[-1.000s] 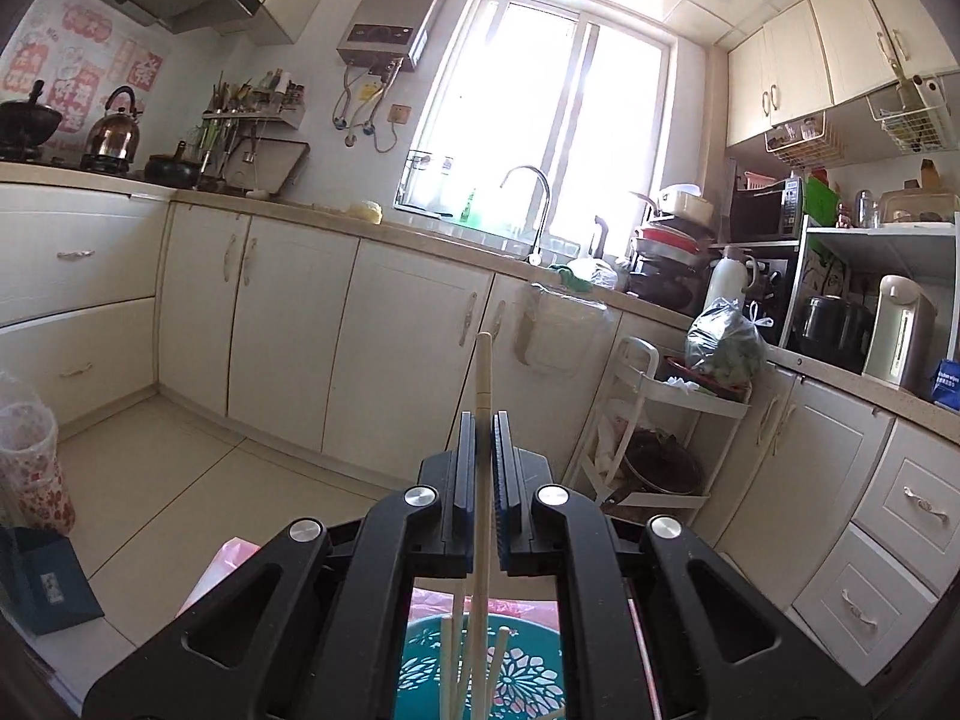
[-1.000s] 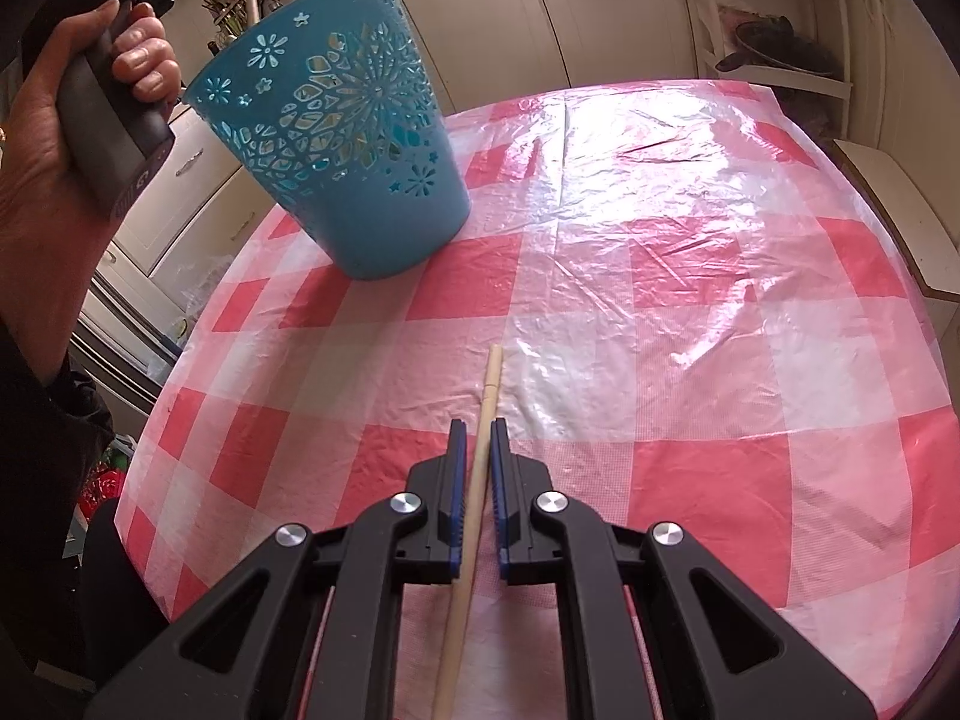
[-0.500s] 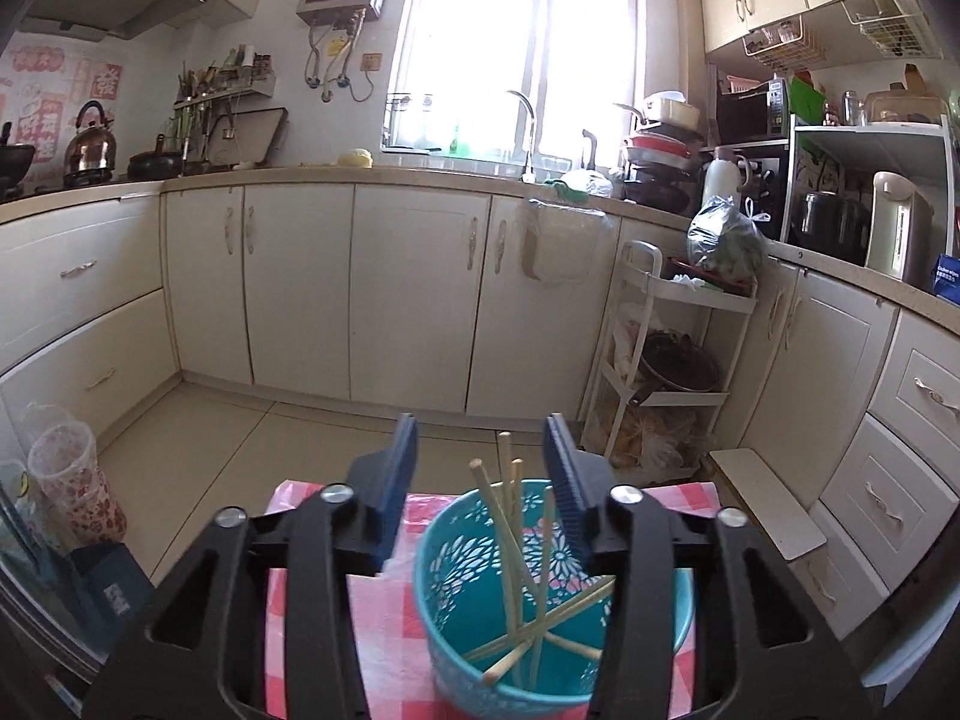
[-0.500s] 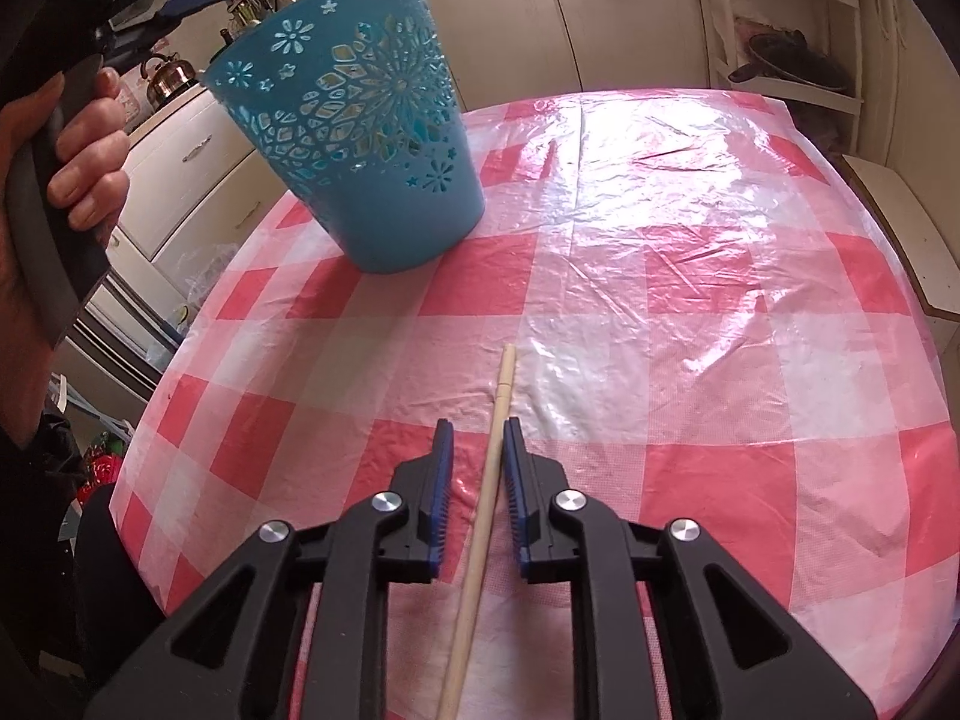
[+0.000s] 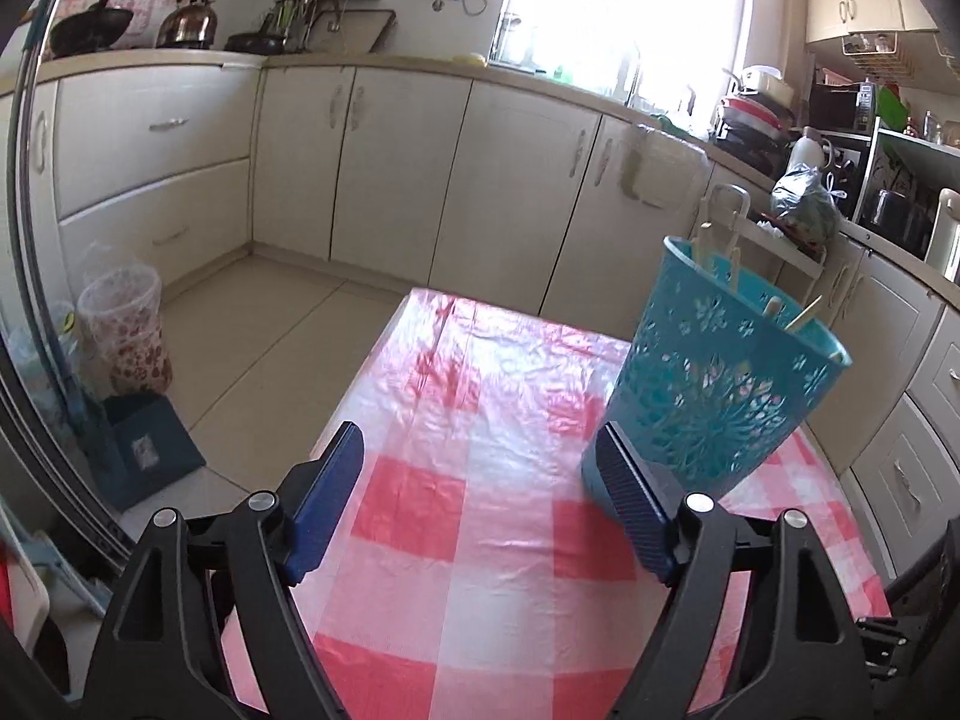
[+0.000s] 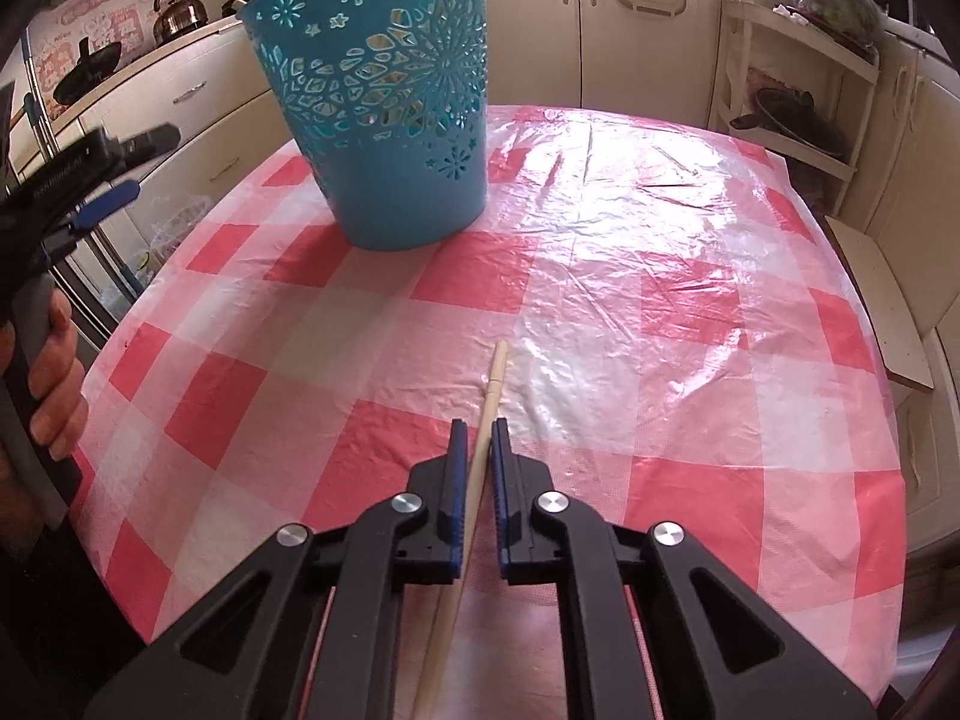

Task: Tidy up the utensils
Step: 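Close the right tool on the last wooden stick, then lift the stick with the right tool over the basket and release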

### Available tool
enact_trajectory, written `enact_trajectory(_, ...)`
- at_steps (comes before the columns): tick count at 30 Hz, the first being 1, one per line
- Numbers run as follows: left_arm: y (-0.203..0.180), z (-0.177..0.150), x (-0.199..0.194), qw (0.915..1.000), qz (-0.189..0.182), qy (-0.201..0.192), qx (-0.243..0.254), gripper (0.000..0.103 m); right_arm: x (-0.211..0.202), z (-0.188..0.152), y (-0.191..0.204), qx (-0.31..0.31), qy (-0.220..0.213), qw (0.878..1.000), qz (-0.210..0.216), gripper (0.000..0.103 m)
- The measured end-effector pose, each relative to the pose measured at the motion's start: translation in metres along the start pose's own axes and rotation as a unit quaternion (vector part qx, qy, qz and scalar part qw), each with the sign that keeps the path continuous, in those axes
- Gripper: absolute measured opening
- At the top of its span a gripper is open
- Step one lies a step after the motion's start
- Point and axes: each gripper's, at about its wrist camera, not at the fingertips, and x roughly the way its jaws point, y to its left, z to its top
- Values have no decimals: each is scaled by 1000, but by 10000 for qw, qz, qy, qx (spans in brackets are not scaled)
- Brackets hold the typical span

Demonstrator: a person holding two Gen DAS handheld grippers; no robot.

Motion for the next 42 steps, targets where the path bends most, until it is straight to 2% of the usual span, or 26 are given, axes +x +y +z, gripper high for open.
enact_trajectory(2, 5, -6, 5, 9998, -93, 146, -42, 76, -1, 0, 2, -67, 110, 9999, -59, 8)
enact_trajectory(6, -3, -13, 13, 9995, -207, 239, 94, 78, -2, -5, 17, -600, 126, 9971, -449, 8)
enact_trajectory(8, -6, -16, 17, 9989, -263, 375, 113, 79, -3, -4, 14, -476, 147, 9981, -358, 6)
enact_trajectory(11, -4, -17, 15, 9989, -341, 328, 62, 83, -18, 3, -3, 147, -78, 9993, 344, 6)
enact_trajectory(13, -2, -15, 17, 9986, -358, 377, -35, 84, -37, 15, -9, 452, -377, 9945, 868, 6)
enact_trajectory(16, 3, -14, 23, 9980, -364, 486, -180, 84, -72, 43, -14, 773, -974, 9794, 1594, 6)
enact_trajectory(18, 2, -14, 24, 9979, -369, 497, -193, 84, -98, 70, -15, 895, -1513, 9659, 1902, 6)
enact_trajectory(21, -1, -14, 24, 9980, -355, 497, -130, 85, -122, 111, -13, 1086, -2258, 9441, 2144, 6)
enact_trajectory(25, -3, -15, 25, 9980, -349, 522, -89, 86, -123, 163, -3, 1305, -3057, 9227, 1951, 6)
enact_trajectory(30, -3, -15, 25, 9979, -363, 527, -91, 87, -90, 199, 1, 1629, -3487, 9149, 1221, 6)
enact_trajectory(35, -5, -15, 25, 9980, -353, 526, -56, 89, -57, 198, 2, 1758, -3398, 9200, 845, 6)
enact_trajectory(42, -4, -15, 26, 9981, -304, 534, -67, 92, -40, 186, 21, 1270, -3233, 9360, 571, 7)
